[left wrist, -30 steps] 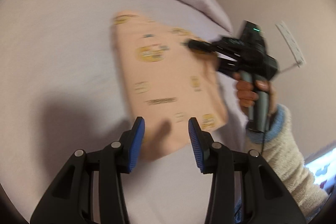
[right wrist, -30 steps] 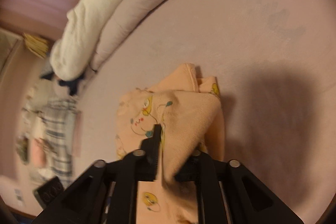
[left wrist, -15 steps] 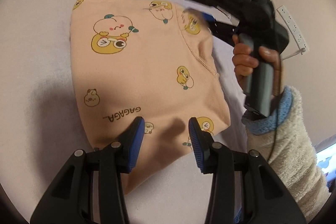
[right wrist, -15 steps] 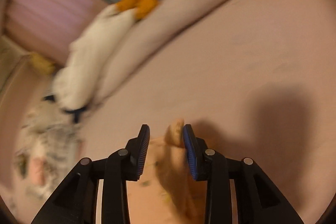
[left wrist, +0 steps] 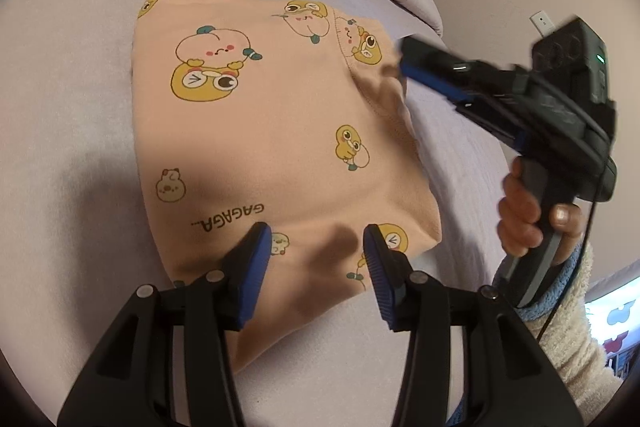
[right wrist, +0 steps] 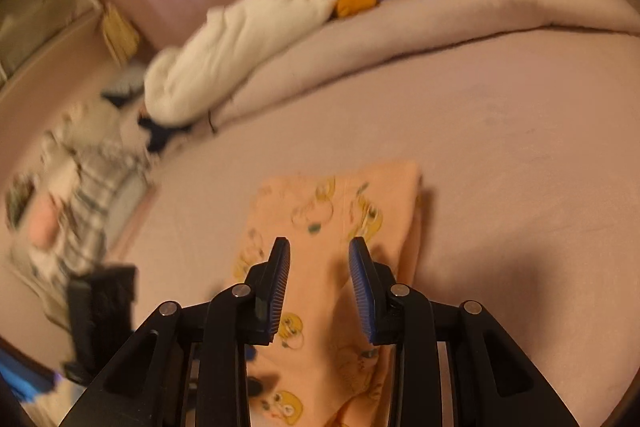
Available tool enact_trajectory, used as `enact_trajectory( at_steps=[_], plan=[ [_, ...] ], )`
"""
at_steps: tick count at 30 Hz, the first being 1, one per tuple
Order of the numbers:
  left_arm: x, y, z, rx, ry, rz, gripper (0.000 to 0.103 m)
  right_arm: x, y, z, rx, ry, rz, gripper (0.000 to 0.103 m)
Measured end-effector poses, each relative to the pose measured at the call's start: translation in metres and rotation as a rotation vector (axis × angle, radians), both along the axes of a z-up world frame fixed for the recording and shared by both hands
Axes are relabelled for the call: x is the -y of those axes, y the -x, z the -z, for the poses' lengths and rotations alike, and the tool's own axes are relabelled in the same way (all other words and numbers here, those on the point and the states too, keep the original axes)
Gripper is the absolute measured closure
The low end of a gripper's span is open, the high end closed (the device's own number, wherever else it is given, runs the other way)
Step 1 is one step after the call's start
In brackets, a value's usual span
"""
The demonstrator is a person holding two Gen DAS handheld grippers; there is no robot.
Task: Fold small clothes
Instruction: 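Release the garment and lift both grippers away from the folded stack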
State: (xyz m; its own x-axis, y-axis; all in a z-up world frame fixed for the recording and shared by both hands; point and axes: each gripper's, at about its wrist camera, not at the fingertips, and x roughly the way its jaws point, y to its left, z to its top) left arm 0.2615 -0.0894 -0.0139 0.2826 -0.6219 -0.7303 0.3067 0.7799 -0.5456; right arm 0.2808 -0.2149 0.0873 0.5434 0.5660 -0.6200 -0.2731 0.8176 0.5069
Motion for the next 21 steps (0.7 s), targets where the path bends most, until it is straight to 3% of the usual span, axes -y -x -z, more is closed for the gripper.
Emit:
enact_trajectory(
  at_steps=[5,9,12,17,19,21],
  plan=[
    [-0.001,0.007,0.0,-0.001,-0.017,-0.008,0.056,0.007,-0.042,0.046,-0.157,0.113,0.117,0.071],
    [-0.006,0.019,-0.003,0.009,-0.028,-0.006,0.056,0.026,-0.049,0.052,-0.181,0.052,0.192,0.074],
    [-0.017,0.025,-0.017,0.039,0.016,-0.008,0.056,0.025,-0.029,0.033,-0.108,0.149,0.201,0.074],
    [-0.033,-0.001,-0.046,0.138,0.048,-0.091,0.058,0.01,0.035,0.01,0.053,0.084,0.01,0.074],
    [-0.034,-0.024,-0.045,0.133,0.057,-0.118,0.058,0.004,0.052,0.011,0.082,0.09,-0.037,0.074],
    [-0.034,-0.046,-0.038,0.102,0.06,-0.15,0.067,-0.004,0.061,0.017,0.082,0.107,-0.075,0.074]
  ],
)
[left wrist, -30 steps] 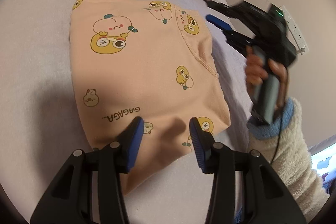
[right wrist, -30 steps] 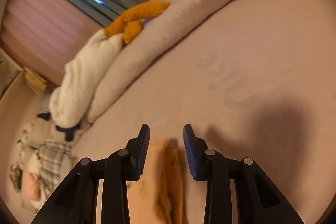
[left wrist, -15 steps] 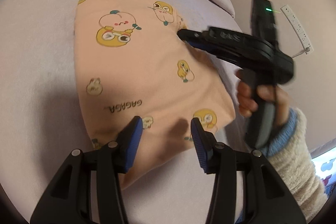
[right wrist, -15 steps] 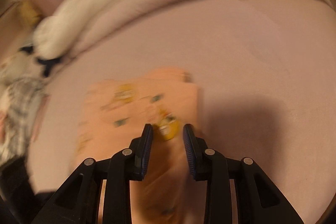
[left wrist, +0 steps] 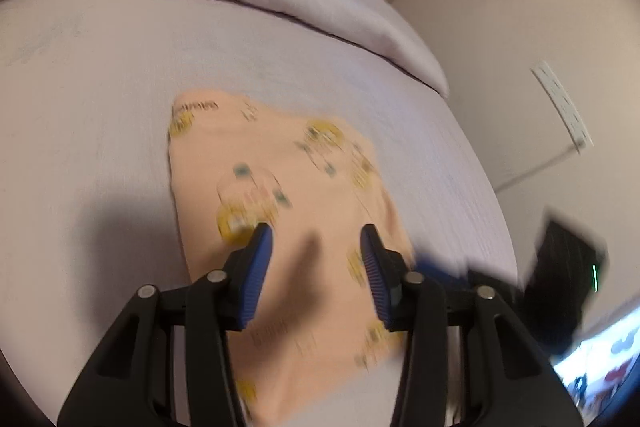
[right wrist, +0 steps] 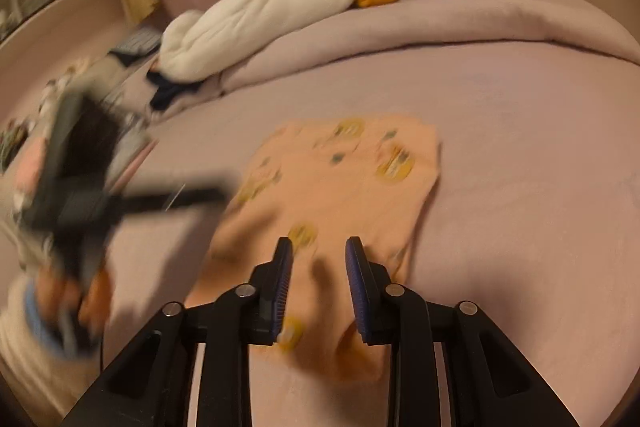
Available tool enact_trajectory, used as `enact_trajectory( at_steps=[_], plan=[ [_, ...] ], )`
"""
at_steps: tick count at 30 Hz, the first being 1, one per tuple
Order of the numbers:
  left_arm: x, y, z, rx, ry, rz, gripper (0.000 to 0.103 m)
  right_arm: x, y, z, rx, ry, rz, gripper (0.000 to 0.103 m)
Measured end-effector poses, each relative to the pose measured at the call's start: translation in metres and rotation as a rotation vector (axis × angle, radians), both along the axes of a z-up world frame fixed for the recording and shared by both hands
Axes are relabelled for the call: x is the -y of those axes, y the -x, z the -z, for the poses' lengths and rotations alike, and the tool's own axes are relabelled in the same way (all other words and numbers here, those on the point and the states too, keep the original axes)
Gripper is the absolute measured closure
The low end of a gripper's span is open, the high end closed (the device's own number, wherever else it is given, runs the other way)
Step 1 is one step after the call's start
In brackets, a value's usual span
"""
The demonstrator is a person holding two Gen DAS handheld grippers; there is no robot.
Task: Fold small clothes
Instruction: 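Release the garment and lift both grippers away from the folded stack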
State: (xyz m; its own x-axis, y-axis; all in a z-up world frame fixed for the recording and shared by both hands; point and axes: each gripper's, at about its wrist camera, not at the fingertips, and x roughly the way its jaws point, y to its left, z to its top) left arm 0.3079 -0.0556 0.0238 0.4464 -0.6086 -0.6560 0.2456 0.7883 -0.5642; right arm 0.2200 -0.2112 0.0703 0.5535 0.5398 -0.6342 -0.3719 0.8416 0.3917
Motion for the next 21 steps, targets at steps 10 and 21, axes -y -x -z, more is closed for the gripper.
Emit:
enact_trajectory(
  at_steps=[10,21],
  plan=[
    [0.004,-0.073,0.035,-0.066,-0.096,-0.136,0.097,0.006,0.012,0.035,-0.096,0.062,-0.035,0.08],
    [-0.049,-0.03,-0.005,-0.011,-0.031,-0.243,0.038,0.048,0.053,0.028,-0.149,-0.076,-0.042,0.062]
  ],
)
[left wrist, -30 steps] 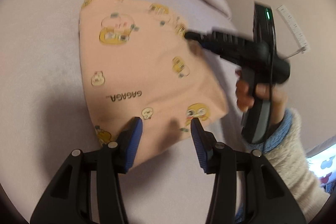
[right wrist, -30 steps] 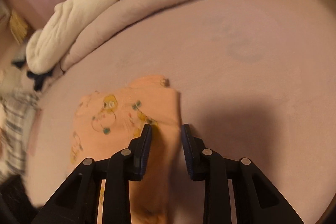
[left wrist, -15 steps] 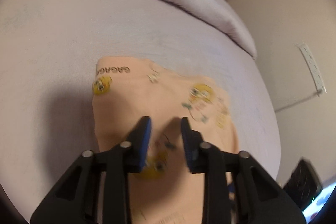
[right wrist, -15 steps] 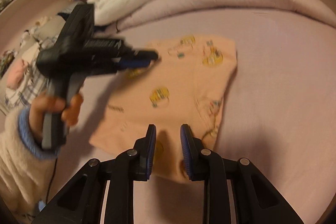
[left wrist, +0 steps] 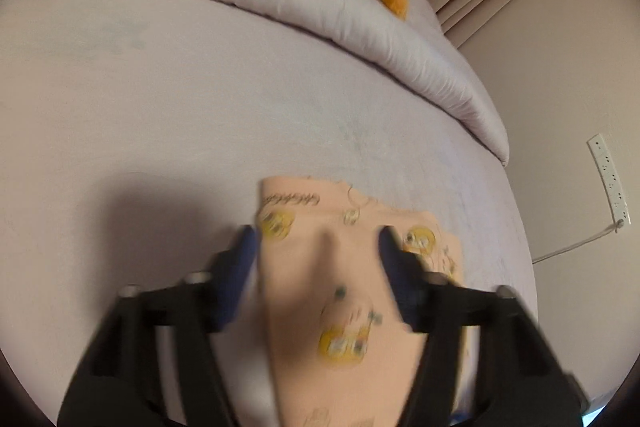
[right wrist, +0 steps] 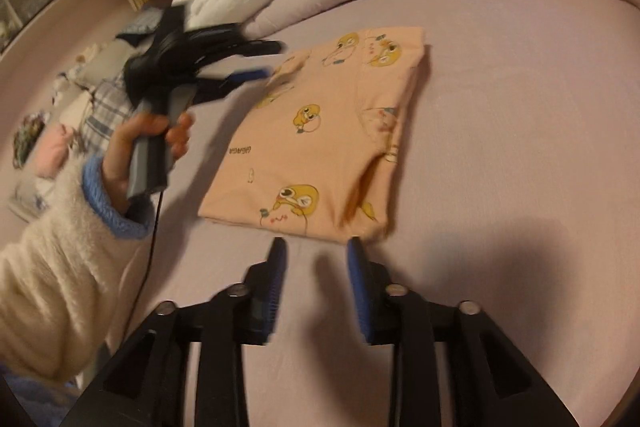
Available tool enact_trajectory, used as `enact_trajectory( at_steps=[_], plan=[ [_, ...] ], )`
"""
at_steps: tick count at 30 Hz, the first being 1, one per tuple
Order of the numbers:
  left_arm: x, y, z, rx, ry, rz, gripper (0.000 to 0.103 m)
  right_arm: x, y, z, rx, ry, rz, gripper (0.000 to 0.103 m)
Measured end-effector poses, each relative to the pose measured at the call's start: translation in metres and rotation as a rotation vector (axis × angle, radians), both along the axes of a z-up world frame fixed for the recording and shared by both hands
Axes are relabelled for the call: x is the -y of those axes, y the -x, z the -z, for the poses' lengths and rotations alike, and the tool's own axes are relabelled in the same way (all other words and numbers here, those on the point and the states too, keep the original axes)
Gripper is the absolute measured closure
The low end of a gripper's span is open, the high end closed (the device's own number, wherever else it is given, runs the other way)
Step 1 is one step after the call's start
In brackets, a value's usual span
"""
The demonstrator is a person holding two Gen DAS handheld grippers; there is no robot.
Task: Fold small clothes
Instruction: 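Release the garment and lift both grippers away from the folded stack, then grasp the folded garment's end with the right gripper while the left gripper grasps beside it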
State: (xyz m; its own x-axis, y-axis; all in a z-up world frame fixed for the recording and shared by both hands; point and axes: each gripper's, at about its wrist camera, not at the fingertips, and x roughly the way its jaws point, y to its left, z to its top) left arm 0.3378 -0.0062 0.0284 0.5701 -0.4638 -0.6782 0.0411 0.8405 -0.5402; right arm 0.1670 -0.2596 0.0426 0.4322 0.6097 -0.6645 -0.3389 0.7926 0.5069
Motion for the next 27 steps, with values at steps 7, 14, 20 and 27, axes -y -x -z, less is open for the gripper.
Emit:
enact_trajectory(
  at_steps=[7,14,20,27],
  plan=[
    [-0.017,0.078,0.009,-0.063,0.113,0.124,0.038,0.038,-0.017,0.014,-0.102,-0.207,0.152,0.049],
    [0.003,0.112,0.025,-0.105,0.128,0.195,0.038,0.033,-0.047,0.021,-0.187,-0.286,0.191,0.047],
    [0.026,0.084,0.037,-0.122,0.183,0.188,0.038,0.014,-0.078,0.025,-0.215,-0.231,0.192,0.046],
    [0.032,0.065,0.04,-0.128,0.215,0.191,0.038,0.006,-0.1,0.032,-0.234,-0.3,0.173,0.046]
  ],
)
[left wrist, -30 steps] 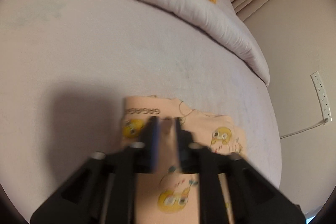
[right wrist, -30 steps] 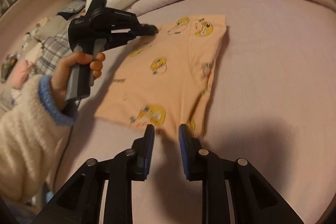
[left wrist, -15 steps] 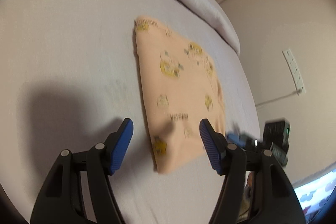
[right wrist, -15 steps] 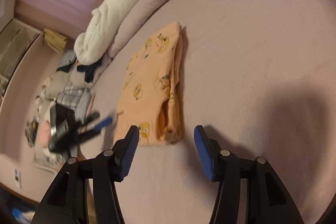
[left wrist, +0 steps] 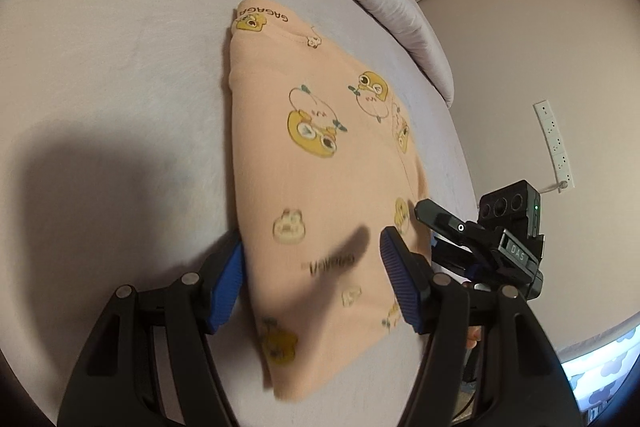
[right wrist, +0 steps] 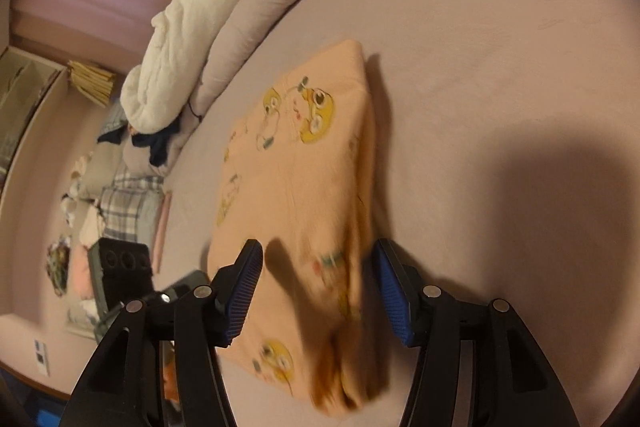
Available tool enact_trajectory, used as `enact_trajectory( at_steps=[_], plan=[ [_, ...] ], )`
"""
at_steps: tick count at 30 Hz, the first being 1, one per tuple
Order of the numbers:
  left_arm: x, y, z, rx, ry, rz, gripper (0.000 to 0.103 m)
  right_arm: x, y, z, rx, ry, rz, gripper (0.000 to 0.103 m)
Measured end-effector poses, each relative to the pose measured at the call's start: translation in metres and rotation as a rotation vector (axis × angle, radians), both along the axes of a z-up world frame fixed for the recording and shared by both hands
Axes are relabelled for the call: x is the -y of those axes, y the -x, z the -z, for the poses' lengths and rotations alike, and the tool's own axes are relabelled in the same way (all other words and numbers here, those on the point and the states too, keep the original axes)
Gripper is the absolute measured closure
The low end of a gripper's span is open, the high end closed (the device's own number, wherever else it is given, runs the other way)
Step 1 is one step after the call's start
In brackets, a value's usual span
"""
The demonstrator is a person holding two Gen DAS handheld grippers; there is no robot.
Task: Fold small clothes
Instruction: 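Grasp the folded garment's end with the right gripper while the left gripper grasps beside it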
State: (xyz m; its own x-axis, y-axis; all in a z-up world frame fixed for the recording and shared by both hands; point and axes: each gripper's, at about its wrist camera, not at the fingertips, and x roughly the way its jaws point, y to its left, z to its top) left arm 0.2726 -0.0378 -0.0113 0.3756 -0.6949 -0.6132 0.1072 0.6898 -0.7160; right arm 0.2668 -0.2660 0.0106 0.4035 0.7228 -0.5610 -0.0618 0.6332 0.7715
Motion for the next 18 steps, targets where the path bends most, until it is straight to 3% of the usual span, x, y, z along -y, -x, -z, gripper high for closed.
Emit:
enact_trajectory(
  at_steps=[12,18],
  plan=[
    [0.013,-0.025,0.003,0.016,0.008,-0.007,0.035,-0.016,-0.023,0.002,0.031,-0.028,-0.045,0.046],
    [0.025,-0.024,0.001,0.034,-0.054,-0.022,0.041,-0.024,-0.022,0.0,0.061,0.037,-0.039,0.057]
  ],
)
